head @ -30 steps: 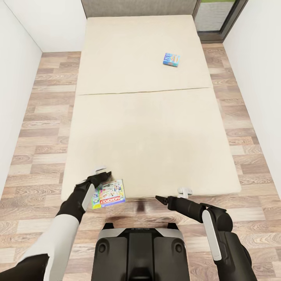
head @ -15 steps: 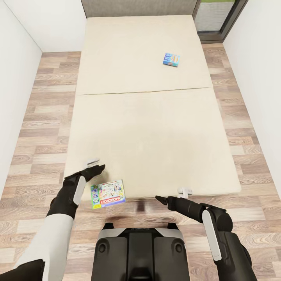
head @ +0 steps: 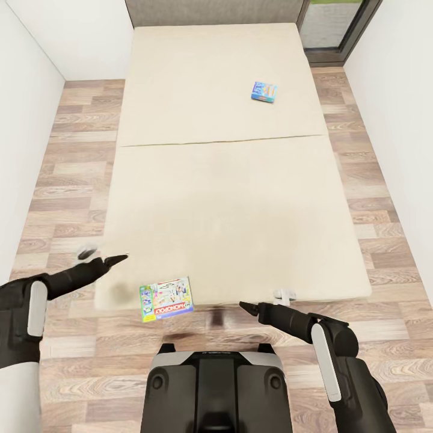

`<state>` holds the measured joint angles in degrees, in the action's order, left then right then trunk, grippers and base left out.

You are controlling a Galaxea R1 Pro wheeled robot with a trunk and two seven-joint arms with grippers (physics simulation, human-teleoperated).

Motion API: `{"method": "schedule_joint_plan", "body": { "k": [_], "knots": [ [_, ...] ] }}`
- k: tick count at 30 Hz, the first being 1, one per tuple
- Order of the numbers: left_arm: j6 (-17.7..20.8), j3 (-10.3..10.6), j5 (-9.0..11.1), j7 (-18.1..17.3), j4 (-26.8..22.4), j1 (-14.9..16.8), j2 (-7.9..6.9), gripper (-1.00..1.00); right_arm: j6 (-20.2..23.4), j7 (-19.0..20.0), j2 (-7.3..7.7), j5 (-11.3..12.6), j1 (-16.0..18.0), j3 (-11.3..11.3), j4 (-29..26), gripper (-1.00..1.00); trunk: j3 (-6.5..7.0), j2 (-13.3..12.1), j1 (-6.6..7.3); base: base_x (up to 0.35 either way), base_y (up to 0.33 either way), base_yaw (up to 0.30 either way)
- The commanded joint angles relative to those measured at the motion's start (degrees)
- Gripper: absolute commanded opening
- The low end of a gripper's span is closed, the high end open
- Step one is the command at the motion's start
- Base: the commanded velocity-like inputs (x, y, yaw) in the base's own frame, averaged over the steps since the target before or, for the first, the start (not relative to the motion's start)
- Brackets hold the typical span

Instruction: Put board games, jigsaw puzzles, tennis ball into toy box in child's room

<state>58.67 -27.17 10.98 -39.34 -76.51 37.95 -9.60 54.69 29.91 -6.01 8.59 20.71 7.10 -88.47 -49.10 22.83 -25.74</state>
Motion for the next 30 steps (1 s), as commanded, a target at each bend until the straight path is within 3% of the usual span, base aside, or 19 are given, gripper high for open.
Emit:
{"method": "schedule_joint_plan", "body": {
  "k": [1, 4, 5, 7, 10, 17, 30],
  "knots": [
    [0.58, -0.38, 0.14, -3.06, -0.13, -0.73, -1.34, 1.0, 0.42, 0.07, -0.06, 0.22, 0.03, 0.14, -0.03, 1.0, -0.06, 0.08, -0.04, 0.0, 0.0, 0.0],
    [0.94, -0.88, 0.16, -11.17, -0.3, -3.02, -4.76, 1.0, 0.42, 0.04, -0.06, 0.23, 0.03, 0.08, -0.03, 1.0, -0.06, 0.08, -0.04, 0.0, 0.0, 0.0],
    [1.09, -1.15, 0.03, -18.76, -0.37, -5.07, -7.27, 1.0, 0.42, 0.02, -0.06, 0.25, 0.03, 0.06, -0.03, 1.0, -0.06, 0.08, -0.04, 0.0, 0.0, 0.0],
    [1.12, -1.38, -0.18, -24.71, -0.38, -6.7, -8.67, 1.0, 0.42, -0.04, -0.07, 0.3, 0.03, 0.04, -0.03, 1.0, -0.06, 0.08, -0.04, 0.0, 0.0, 0.0],
    [1.11, -2.12, -0.38, -29.08, -0.27, -8.65, -9.69, 1.0, 0.42, -0.03, -0.11, 0.38, 0.03, 0.01, -0.03, 1.0, -0.06, 0.08, -0.04, 0.0, 0.0, 0.0],
    [1.09, -3.92, -0.36, -32.23, 0.39, -11.31, -10.34, 1.0, 0.39, 0.01, -0.12, 0.56, 0.03, -0.04, -0.03, 1.0, -0.06, 0.08, -0.04, 0.0, 0.0, 0.0],
    [1.02, -3.73, -0.45, -32.55, 0.66, -11.69, -10.33, 1.0, 0.33, 0.06, -0.21, 0.88, 0.03, -0.47, -0.2, 1.0, 0.53, 0.08, -0.04, 0.0, 0.0, 0.0]
  ]
}}
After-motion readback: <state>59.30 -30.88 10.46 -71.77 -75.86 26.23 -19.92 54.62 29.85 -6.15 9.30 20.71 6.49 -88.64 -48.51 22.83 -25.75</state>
